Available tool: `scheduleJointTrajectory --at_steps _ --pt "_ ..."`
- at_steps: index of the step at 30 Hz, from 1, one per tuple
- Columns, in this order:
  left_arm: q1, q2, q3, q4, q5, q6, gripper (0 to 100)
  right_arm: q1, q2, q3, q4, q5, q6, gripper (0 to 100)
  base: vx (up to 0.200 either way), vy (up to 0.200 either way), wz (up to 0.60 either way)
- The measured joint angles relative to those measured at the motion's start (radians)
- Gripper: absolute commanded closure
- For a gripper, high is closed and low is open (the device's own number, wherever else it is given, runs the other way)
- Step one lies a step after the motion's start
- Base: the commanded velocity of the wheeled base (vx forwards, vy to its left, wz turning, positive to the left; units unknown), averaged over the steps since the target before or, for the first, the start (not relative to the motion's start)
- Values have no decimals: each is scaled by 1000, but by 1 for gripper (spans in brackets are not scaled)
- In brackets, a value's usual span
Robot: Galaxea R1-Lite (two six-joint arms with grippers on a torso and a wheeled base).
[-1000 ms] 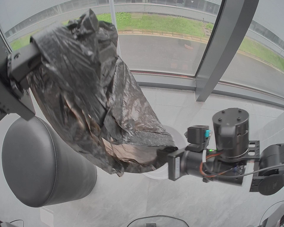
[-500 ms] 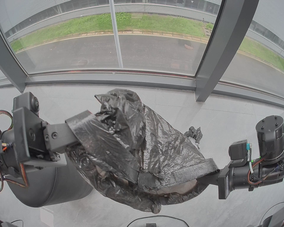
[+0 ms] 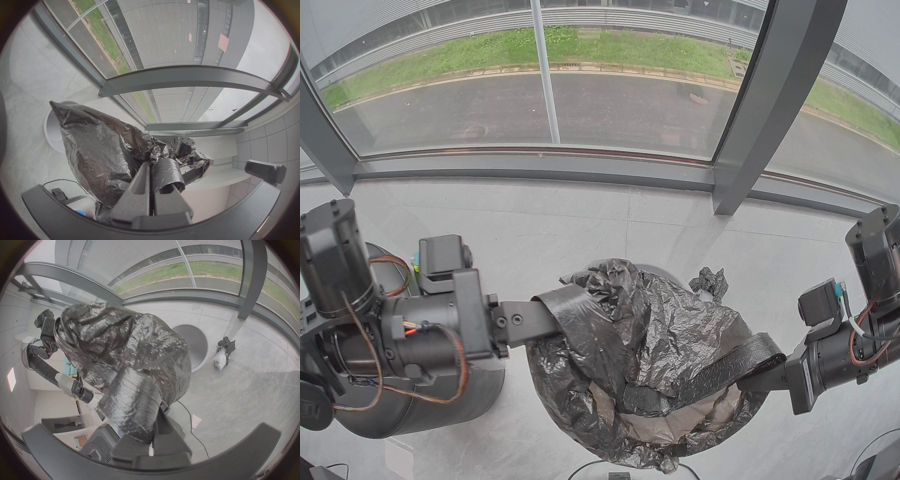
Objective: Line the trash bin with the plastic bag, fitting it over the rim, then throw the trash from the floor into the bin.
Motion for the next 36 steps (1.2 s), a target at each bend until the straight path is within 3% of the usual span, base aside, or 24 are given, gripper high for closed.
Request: scheduleJointTrajectory --at_steps 11,15,24,30,36 --pt "10 176 11 -127 -5 -21 100 -89 79 -37 1 64 1 100 0 0 0" --pt "16 210 15 -136 -5 -68 100 -102 114 -34 -51 72 2 100 0 0 0" --pt "56 276 6 -167 -8 -78 100 -120 187 -32 -121 87 3 100 0 0 0" --pt "87 328 4 -200 -70 -102 100 -130 222 -32 -139 92 3 100 0 0 0" --pt "97 376 4 -251 -84 -140 100 -139 230 -32 -131 92 46 100 0 0 0"
